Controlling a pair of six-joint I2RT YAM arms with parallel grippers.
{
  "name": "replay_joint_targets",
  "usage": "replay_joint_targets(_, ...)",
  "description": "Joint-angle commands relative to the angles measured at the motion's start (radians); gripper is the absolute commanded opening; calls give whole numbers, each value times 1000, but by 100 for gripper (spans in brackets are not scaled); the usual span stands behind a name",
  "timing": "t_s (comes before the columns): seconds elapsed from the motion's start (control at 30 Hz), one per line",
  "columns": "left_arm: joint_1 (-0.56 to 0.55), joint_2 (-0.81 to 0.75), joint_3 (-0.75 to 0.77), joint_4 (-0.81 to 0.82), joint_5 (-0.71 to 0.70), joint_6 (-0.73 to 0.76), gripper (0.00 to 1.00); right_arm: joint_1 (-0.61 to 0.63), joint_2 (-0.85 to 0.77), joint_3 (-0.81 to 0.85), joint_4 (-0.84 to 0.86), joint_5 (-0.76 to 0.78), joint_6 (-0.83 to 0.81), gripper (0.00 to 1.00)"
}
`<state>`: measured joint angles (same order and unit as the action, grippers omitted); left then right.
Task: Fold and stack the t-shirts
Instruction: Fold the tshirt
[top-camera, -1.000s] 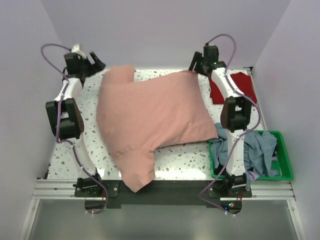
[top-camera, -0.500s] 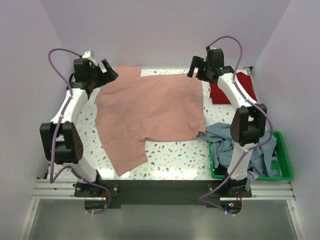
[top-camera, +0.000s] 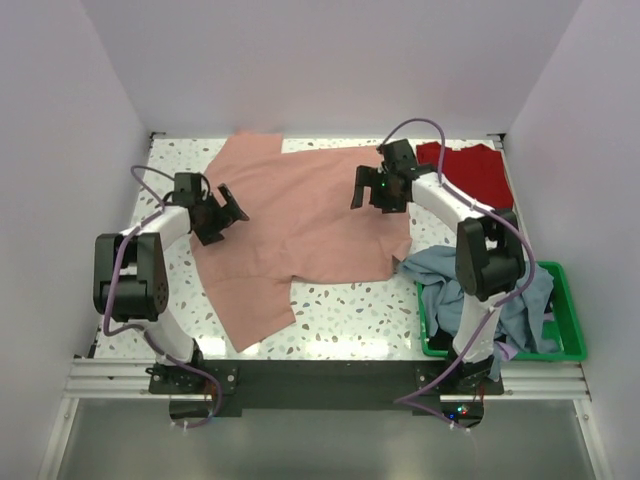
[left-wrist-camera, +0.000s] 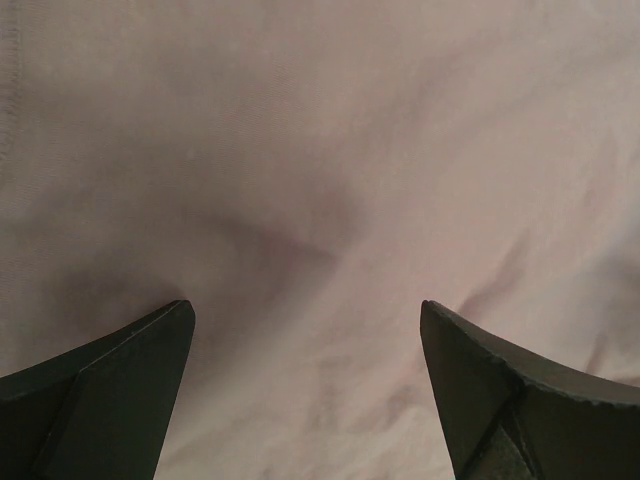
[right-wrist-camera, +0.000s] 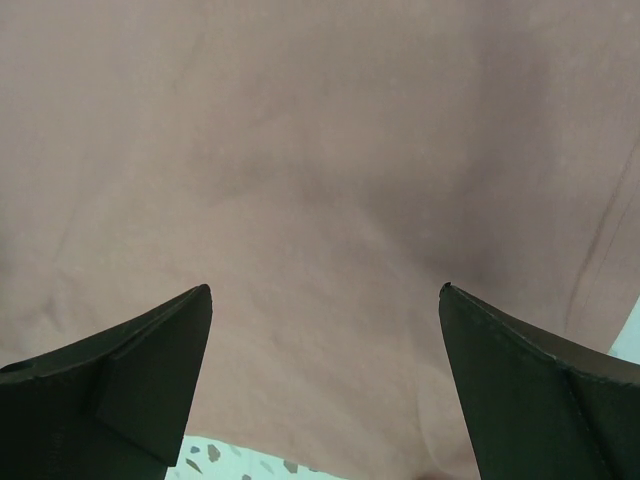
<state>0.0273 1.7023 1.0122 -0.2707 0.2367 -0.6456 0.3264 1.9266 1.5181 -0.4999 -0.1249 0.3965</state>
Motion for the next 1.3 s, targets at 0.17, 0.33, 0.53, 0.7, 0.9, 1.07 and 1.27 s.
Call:
replay_joint_targets(0.17,106,77,14,37,4,18,100,-4,46,-50,-5,-24,4,99)
replay_joint_targets(0.33,129,180,129,-10,-23,81,100,-4,109,-12,-19,-41,8,99)
replay_joint_targets(0.53,144,310,316,-82,-60,153,100,-4,195,50,-48,-56,8,99)
replay_joint_targets(0.7,148,433,457,-140,-82,192,100,-4,265,141,-80,-50,11,99)
replay_joint_targets(0.9,148,537,621,-173,-73,211,100,-4,354,280,-129,-38,18,99)
replay_joint_targets(1.07,148,554,671,-154,-31,218,100,-4,420,398,-166,-38,22,99)
replay_joint_targets(1.27,148,513,680,-75,59,264,100,-6,463,554,-232,-33,10,99)
